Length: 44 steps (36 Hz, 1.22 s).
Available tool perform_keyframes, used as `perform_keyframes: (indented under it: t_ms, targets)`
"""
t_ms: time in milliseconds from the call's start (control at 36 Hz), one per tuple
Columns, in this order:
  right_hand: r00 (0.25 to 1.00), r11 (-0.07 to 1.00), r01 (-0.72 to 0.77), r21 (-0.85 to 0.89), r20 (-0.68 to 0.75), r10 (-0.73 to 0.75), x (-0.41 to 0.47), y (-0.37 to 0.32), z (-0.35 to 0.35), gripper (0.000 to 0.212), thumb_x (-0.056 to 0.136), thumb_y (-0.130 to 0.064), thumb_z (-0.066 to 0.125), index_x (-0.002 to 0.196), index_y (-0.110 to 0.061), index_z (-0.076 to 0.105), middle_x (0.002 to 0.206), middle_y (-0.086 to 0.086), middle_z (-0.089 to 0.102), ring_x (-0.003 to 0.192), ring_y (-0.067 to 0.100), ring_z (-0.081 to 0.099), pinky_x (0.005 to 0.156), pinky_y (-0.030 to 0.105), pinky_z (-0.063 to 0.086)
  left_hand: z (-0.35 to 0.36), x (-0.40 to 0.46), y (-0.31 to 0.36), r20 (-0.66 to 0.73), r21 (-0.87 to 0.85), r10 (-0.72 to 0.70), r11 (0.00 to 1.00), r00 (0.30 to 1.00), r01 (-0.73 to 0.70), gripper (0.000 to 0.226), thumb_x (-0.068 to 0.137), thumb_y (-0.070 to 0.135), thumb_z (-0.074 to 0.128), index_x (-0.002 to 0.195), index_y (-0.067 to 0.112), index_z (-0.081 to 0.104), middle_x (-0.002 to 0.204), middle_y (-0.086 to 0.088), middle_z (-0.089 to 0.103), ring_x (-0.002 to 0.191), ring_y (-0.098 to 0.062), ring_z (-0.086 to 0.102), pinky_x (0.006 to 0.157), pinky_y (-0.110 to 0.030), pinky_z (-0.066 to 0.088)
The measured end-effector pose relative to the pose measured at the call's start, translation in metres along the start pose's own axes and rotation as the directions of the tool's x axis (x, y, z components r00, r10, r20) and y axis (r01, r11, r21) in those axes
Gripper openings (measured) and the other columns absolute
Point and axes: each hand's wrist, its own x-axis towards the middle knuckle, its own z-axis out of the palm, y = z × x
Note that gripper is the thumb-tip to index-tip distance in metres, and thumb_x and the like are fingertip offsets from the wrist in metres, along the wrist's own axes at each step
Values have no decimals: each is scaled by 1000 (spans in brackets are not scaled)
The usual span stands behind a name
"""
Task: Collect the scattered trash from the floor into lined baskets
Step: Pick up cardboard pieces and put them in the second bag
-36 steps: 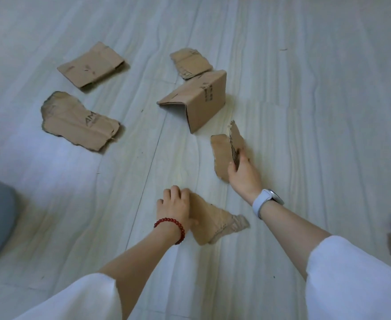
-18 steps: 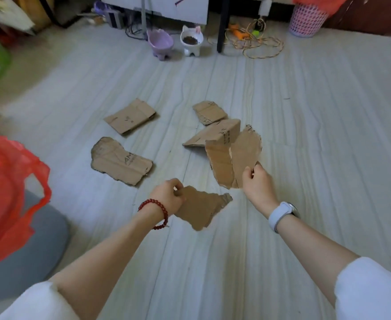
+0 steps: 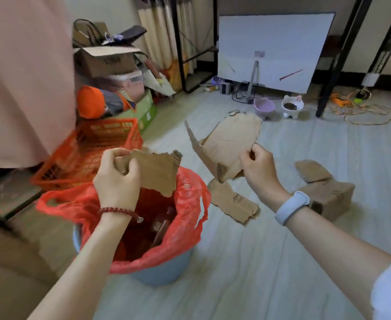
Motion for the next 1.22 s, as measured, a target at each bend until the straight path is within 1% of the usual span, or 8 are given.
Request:
perform_keyframes:
  t_ms: [83, 194, 278, 667, 861, 1000, 1111, 1222]
  targets:
    - [986, 999, -2, -42, 165, 9, -7, -16, 44, 32, 83, -23, 46, 68, 5, 38, 61, 10, 37, 56, 29, 38, 57, 49, 51, -23, 8, -31, 89, 74, -105, 992, 991, 99, 13, 84, 10, 56, 96, 12, 60, 74, 6, 56, 76, -14, 49, 66, -19, 32]
    - [931, 960, 69, -272, 362, 36, -15, -23, 92, 21, 86, -17, 45, 69, -6, 52, 52, 1, 44, 53, 20, 44, 51, 24, 38, -34, 10, -72, 237, 179, -219, 967, 947, 179, 18, 85, 15, 55, 102, 16, 60, 89, 2, 59, 87, -18, 53, 75, -25, 37]
    - [872, 938, 62, -342, 475, 115, -18, -21, 115, 23, 87, -11, 43, 95, -12, 64, 74, 11, 69, 72, 31, 66, 74, 38, 55, -33, 13, -96, 306, 213, -265, 955, 914, 205, 28, 83, 21, 57, 110, 15, 59, 110, -2, 60, 103, -18, 53, 89, -30, 40]
    - [955, 908, -3, -420, 267, 126, 37, 58, 37, 30, 92, -10, 39, 110, -9, 63, 96, 6, 67, 76, 14, 57, 71, 29, 50, 104, -17, -25, 551, 202, 10, 969, 834, -145, 30, 88, 20, 46, 117, 18, 54, 124, -7, 48, 119, -27, 41, 93, -41, 35]
    - [892, 470, 34, -882, 239, 384, 59, 166, -58, 40, 90, -22, 42, 130, -15, 46, 132, 12, 47, 125, 33, 37, 101, 43, 36, 193, -77, -5, 736, 131, 73, 960, 673, -247, 33, 88, 20, 48, 121, 17, 51, 125, -4, 46, 118, -25, 42, 96, -39, 37]
    - [823, 170, 143, -975, 213, 527, 77, 236, -119, 44, 90, -28, 43, 134, -28, 37, 142, 10, 27, 137, 36, 15, 104, 60, 25, 274, -127, -36, 846, 380, -297, 919, 443, -109, 54, 90, 26, 48, 140, 22, 27, 143, -6, 29, 127, -30, 33, 98, -44, 39]
    - [778, 8, 250, -968, 206, 594, 97, 269, -143, 51, 92, -23, 37, 141, -23, 23, 152, 13, 15, 140, 43, 2, 100, 69, 22, 328, -158, -68, 804, 516, -443, 851, 397, -96, 62, 90, 34, 50, 142, 21, 19, 149, -6, 21, 132, -33, 23, 100, -46, 35]
    - [752, -76, 379, -922, 259, 606, 109, 290, -151, 48, 92, -13, 33, 140, -10, 27, 142, 23, 30, 129, 48, 29, 96, 64, 34, 365, -177, -82, 769, 587, -494, 796, 406, -144, 70, 87, 36, 54, 143, 22, 14, 155, -3, 4, 140, -34, 8, 106, -49, 28]
